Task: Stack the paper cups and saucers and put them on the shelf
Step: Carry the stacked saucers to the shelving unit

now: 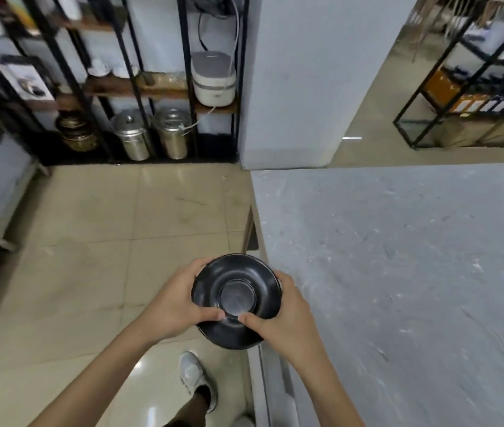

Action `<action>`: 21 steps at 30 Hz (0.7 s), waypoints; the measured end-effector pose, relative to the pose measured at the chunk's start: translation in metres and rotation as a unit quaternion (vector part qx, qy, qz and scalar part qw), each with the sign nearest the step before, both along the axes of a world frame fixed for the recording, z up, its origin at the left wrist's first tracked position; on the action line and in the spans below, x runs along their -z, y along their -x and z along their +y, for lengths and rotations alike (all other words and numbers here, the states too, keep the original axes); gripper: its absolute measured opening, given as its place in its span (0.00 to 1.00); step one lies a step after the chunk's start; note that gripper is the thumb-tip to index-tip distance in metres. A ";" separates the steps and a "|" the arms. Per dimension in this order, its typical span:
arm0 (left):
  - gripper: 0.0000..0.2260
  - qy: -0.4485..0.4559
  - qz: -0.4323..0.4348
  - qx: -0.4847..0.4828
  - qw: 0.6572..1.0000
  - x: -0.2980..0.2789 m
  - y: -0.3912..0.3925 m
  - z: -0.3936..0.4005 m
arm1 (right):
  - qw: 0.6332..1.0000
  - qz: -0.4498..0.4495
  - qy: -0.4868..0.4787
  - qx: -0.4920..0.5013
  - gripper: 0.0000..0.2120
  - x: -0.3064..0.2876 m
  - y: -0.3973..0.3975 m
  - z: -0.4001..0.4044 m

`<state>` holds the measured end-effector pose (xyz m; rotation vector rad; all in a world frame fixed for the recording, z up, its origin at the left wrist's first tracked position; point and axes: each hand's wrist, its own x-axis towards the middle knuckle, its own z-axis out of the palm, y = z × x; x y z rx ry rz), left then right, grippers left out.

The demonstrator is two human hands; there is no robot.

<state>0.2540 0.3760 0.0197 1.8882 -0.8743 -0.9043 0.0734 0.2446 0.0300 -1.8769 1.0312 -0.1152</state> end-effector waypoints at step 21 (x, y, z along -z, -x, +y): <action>0.42 -0.039 -0.025 -0.135 0.990 -0.002 -0.197 0.029 | 0.987 0.035 0.036 -0.151 0.44 -0.011 -0.241 -0.015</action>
